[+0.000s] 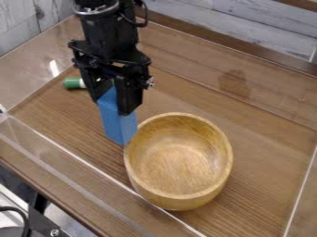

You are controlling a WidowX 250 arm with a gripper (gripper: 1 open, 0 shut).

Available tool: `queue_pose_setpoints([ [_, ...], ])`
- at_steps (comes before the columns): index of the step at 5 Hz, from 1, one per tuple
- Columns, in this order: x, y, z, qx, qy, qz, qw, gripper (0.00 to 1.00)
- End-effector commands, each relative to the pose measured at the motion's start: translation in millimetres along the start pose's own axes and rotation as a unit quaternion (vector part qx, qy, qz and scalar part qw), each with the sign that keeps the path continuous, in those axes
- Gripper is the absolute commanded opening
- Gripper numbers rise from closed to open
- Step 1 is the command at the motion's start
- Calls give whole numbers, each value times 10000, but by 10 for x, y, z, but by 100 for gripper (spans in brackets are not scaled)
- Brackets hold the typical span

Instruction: Put the blue block in the brown bowl

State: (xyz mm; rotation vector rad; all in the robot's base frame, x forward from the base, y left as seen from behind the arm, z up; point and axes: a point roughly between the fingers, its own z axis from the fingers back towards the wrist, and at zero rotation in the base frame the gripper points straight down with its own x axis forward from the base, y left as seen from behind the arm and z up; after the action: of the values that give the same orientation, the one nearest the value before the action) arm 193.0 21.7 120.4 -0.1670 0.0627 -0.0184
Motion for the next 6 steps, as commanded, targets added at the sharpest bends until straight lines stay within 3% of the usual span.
queue_pose_setpoints([
  [1,46,-38,137,78,-291,-78,9995,0],
  [6,-17,-198,118,29,-236,-211,9995,0],
])
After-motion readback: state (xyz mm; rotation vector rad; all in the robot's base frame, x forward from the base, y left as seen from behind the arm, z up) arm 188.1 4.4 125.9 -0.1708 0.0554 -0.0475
